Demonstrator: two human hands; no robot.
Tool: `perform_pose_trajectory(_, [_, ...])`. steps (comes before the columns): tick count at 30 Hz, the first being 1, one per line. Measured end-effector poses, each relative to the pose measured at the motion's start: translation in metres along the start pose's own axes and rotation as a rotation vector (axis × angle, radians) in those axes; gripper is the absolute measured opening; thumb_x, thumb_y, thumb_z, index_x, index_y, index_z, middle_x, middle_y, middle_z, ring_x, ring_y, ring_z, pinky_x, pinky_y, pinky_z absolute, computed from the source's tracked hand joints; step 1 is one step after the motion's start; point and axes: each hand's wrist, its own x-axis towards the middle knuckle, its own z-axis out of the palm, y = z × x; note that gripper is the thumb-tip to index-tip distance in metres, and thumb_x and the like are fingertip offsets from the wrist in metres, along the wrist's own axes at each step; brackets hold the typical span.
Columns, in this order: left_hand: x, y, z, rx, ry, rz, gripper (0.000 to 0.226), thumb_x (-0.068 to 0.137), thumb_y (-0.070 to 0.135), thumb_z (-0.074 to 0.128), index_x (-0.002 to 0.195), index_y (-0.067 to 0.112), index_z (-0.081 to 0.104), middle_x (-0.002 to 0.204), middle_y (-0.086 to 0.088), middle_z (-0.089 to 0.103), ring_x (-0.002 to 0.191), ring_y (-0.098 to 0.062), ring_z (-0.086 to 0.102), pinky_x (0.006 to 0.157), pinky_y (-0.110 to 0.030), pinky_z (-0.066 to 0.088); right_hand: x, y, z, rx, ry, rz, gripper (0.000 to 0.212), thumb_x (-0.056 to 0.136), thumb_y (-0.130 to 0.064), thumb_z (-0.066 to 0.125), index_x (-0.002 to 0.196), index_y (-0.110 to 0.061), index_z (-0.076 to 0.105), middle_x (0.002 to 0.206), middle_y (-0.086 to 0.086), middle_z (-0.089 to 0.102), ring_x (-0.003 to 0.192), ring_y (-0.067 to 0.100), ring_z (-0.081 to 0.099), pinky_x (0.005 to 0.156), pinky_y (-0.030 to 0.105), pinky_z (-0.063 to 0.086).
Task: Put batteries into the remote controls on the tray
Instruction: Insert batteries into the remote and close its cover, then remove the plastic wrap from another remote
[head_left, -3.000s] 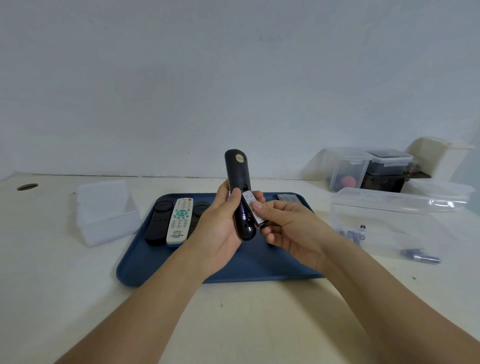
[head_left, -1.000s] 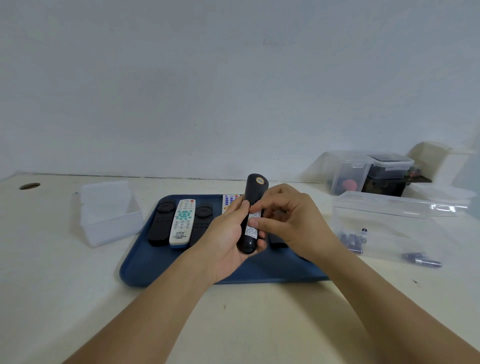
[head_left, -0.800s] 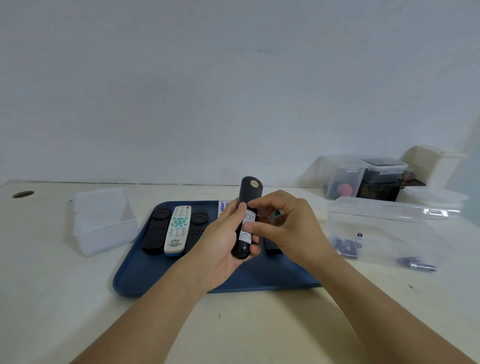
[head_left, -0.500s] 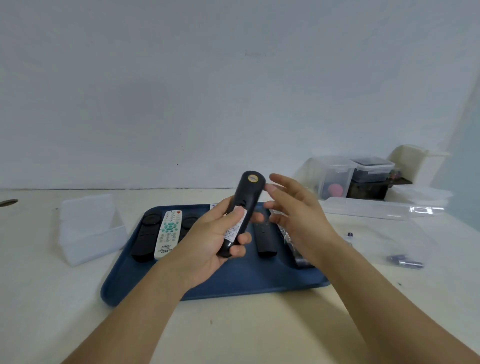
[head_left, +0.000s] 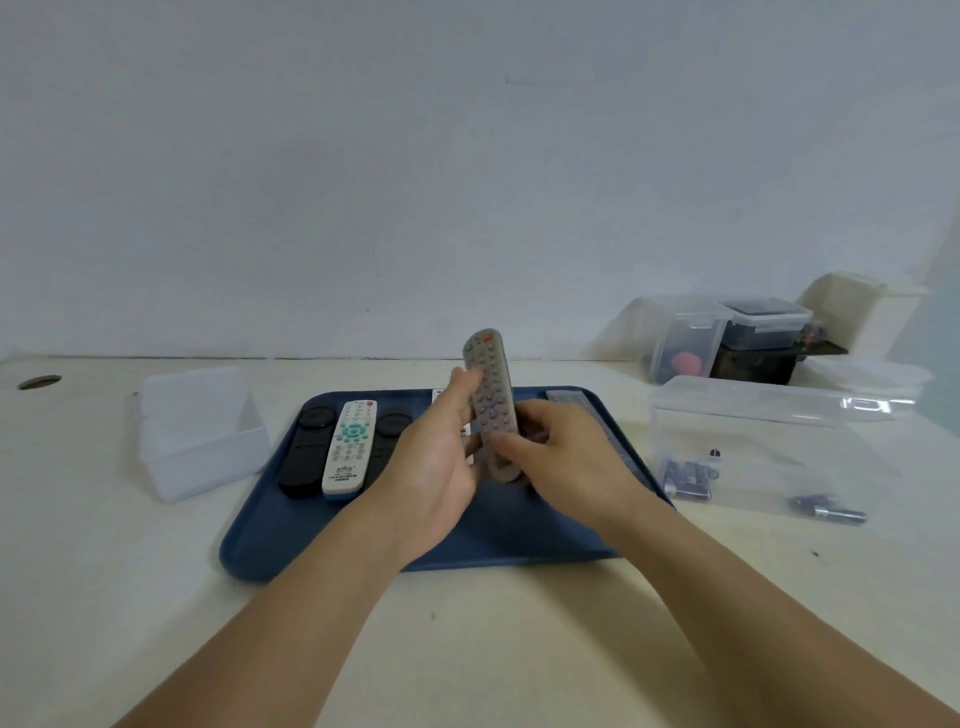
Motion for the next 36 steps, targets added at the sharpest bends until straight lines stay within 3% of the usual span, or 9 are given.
perform_pose_trajectory(2, [0.005,0.0,-0.007,0.355,0.085,0.129,0.02,0.103,0.033,0.052,0.113,0.026,0.068,0.111,0.0,0.074,0.1,-0.023,0.071,0.08,-0.04,0.061,0.001,-0.001,-0.003,0.186,-0.01,0.087,0.013,0.095,-0.014,0.063,0.105,-0.013,0.072,0.091,0.008,0.077,0.08,0.023,0.074,0.077,0.047,0.062])
perform_pose_trajectory(4, [0.01,0.0,-0.023,0.974,0.231,0.395,0.018,0.098,0.029,0.06,0.116,0.028,0.061,0.113,0.006,0.069,0.092,-0.018,0.068,0.078,-0.037,0.058,0.001,-0.004,-0.004,0.317,-0.012,0.169,0.013,0.095,-0.01,0.064,0.108,-0.012,0.068,0.093,0.01,0.075,0.072,0.019,0.072,0.069,0.04,0.063])
perform_pose_trajectory(7, [0.012,0.001,-0.042,1.582,0.312,0.549,0.045,0.088,0.034,0.067,0.13,0.025,0.054,0.124,0.006,0.057,0.113,-0.019,0.053,0.092,-0.035,0.047,0.002,-0.004,0.0,0.407,0.039,0.329,0.03,0.092,-0.011,0.071,0.118,-0.009,0.055,0.103,0.015,0.07,0.06,0.018,0.071,0.052,0.027,0.057])
perform_pose_trajectory(11, [0.016,-0.008,-0.047,1.806,0.215,0.427,0.065,0.082,0.051,0.06,0.14,0.024,0.051,0.133,0.003,0.051,0.123,-0.022,0.045,0.102,-0.038,0.042,0.002,-0.001,0.002,0.358,0.104,0.389,0.027,0.088,-0.01,0.075,0.106,-0.006,0.056,0.102,0.018,0.068,0.056,0.019,0.071,0.049,0.027,0.056])
perform_pose_trajectory(19, [0.015,-0.014,-0.039,1.971,0.226,0.372,0.054,0.081,0.064,0.057,0.121,0.027,0.057,0.111,0.002,0.064,0.103,-0.021,0.061,0.084,-0.035,0.041,0.001,0.006,0.001,-0.002,0.072,0.303,0.027,0.087,-0.019,0.077,0.096,-0.003,0.057,0.077,0.013,0.072,0.047,0.024,0.07,0.052,0.039,0.061])
perform_pose_trajectory(27, [0.016,-0.015,-0.033,1.81,0.303,0.353,0.034,0.094,0.038,0.05,0.118,0.014,0.051,0.097,-0.009,0.059,0.086,-0.027,0.058,0.069,-0.036,0.044,0.004,0.009,0.001,-0.312,0.098,0.21,0.022,0.091,-0.028,0.073,0.089,-0.009,0.063,0.057,0.007,0.066,0.038,0.016,0.062,0.041,0.03,0.055])
perform_pose_trajectory(30, [0.019,-0.011,-0.035,1.621,0.365,0.362,0.018,0.099,0.028,0.042,0.098,0.011,0.049,0.084,-0.008,0.057,0.07,-0.024,0.052,0.059,-0.036,0.037,0.005,0.009,0.0,-0.412,0.105,0.185,0.022,0.089,-0.034,0.075,0.086,-0.013,0.068,0.063,0.001,0.066,0.05,0.014,0.063,0.057,0.036,0.06])
perform_pose_trajectory(33, [0.021,-0.003,-0.036,1.196,0.421,0.334,0.026,0.099,0.021,0.039,0.086,0.005,0.054,0.079,-0.016,0.06,0.063,-0.019,0.05,0.054,-0.034,0.034,0.007,0.009,-0.003,-0.43,0.159,0.106,0.022,0.09,-0.037,0.072,0.085,-0.016,0.072,0.068,-0.004,0.066,0.055,0.007,0.059,0.061,0.029,0.056])
perform_pose_trajectory(36, [0.02,0.014,-0.029,0.39,0.308,0.21,0.034,0.1,0.017,0.034,0.106,0.002,0.064,0.102,-0.022,0.073,0.061,-0.015,0.048,0.054,-0.028,0.037,0.009,0.001,-0.009,-0.131,0.295,0.018,0.03,0.095,-0.043,0.063,0.084,-0.017,0.072,0.068,-0.005,0.066,0.052,0.007,0.058,0.053,0.028,0.051])
